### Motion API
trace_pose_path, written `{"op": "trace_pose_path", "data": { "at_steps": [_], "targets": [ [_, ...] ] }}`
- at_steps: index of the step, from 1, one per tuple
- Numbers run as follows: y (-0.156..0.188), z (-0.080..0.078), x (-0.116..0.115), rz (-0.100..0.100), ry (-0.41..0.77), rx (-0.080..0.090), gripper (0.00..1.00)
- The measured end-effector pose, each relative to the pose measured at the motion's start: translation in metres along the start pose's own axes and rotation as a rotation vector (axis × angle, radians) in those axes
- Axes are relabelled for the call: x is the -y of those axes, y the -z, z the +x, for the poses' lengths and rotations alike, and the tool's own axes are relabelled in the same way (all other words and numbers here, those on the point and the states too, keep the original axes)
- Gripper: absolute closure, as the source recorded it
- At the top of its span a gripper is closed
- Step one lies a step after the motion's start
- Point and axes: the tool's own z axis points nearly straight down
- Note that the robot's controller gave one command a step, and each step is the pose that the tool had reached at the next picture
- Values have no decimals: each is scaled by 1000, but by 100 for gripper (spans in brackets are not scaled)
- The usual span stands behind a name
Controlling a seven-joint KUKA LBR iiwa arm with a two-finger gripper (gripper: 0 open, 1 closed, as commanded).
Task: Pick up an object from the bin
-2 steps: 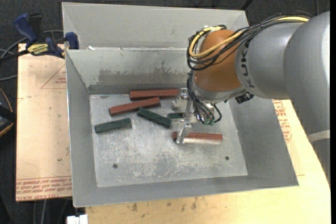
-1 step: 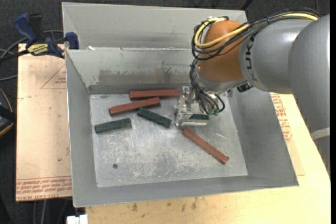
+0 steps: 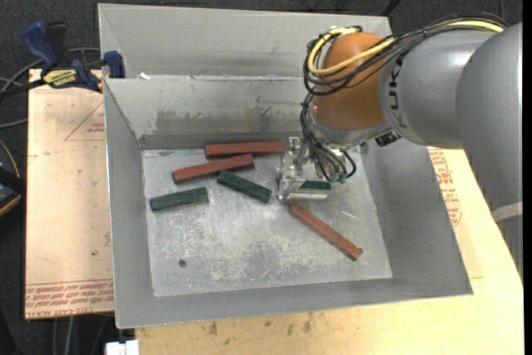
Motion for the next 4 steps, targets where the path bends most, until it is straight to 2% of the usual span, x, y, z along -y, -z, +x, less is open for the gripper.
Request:
{"op": "trace_pose_path", "data": {
  "at_steps": [1,2,4],
  "targets": [
    [4,1,0,2,1,-3,100],
    [19,4,1,7,2,-17,100],
    [49,1,1,9,1,-12,100]
  ]
}}
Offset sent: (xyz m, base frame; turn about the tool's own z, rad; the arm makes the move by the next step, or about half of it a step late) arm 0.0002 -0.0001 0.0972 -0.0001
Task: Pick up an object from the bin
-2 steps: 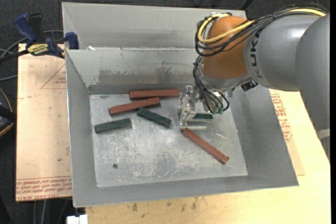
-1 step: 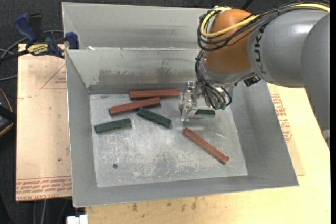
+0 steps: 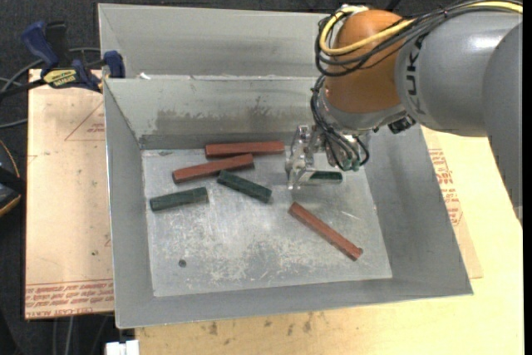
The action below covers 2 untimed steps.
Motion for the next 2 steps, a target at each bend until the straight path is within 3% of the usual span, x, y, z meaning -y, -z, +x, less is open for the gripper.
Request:
{"op": "trace_pose_path", "data": {
  "at_steps": [1,2],
  "targets": [
    [20,2,0,0,-1,-8,100],
    [40,1,0,0,-1,-3,100]
  ]
}}
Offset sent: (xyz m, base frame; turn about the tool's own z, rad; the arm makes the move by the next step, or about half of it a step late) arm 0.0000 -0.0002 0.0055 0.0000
